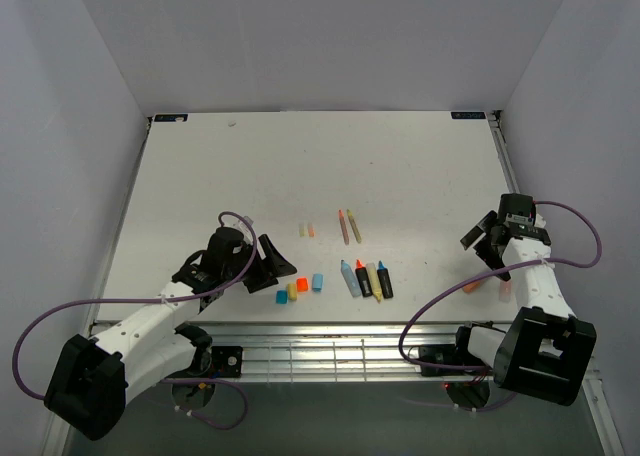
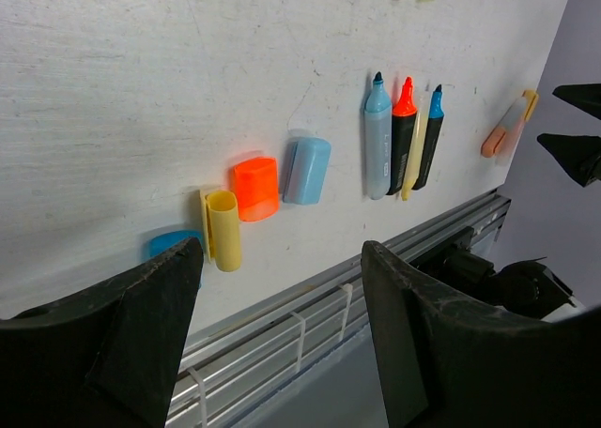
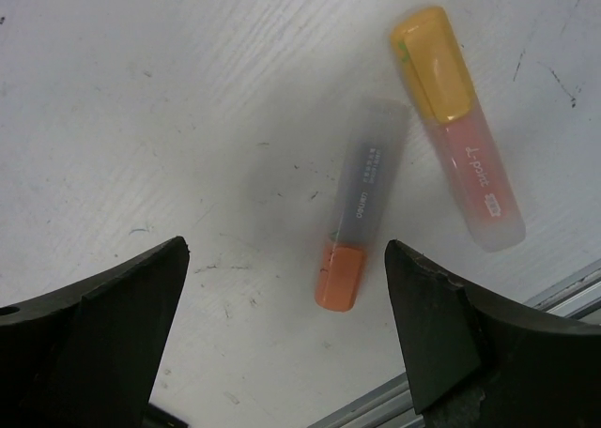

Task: Open the pen caps

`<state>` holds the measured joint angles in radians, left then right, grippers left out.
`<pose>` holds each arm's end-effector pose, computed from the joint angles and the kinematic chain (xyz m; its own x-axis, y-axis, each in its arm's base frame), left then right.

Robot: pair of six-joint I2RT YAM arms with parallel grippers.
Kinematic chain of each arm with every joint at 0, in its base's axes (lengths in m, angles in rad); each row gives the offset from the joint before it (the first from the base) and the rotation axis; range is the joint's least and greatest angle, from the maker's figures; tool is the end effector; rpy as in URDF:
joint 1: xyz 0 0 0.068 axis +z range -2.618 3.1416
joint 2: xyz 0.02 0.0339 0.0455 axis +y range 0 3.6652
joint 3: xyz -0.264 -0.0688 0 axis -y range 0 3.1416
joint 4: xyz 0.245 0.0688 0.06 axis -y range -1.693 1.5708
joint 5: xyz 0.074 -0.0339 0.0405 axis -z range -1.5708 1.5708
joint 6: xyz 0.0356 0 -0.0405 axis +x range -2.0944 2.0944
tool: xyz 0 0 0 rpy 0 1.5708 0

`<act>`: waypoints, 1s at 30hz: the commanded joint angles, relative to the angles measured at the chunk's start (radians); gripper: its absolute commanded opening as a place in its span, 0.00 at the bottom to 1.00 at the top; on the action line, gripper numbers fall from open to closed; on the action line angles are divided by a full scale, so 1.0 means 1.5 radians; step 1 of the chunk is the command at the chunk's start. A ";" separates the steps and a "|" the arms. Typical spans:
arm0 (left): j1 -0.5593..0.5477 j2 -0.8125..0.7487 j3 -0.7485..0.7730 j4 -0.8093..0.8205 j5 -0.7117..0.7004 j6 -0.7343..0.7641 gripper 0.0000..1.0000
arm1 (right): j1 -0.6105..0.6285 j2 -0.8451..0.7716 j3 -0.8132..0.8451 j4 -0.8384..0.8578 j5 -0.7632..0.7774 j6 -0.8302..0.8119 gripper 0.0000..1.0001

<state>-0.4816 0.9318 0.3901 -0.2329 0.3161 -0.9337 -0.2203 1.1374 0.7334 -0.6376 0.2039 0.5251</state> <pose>0.1548 -0.0934 0.1751 -0.8809 -0.4017 -0.2504 -0.1193 0.7003 -0.7038 0.2062 -0.0536 0.2180 -0.5716 0.6311 -0.5244 0.6937 0.7130 0.1018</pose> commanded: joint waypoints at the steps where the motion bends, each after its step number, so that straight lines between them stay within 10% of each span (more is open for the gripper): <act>1: -0.021 0.009 0.026 -0.004 -0.032 -0.008 0.79 | -0.014 -0.027 -0.029 -0.003 0.028 0.044 0.90; 30: -0.031 -0.003 0.022 0.008 -0.026 -0.005 0.79 | -0.016 0.016 -0.128 0.105 0.026 0.051 0.77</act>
<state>-0.5213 0.9520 0.4088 -0.2348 0.2771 -0.9436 -0.2363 1.1526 0.5533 -0.5423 0.2333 0.6121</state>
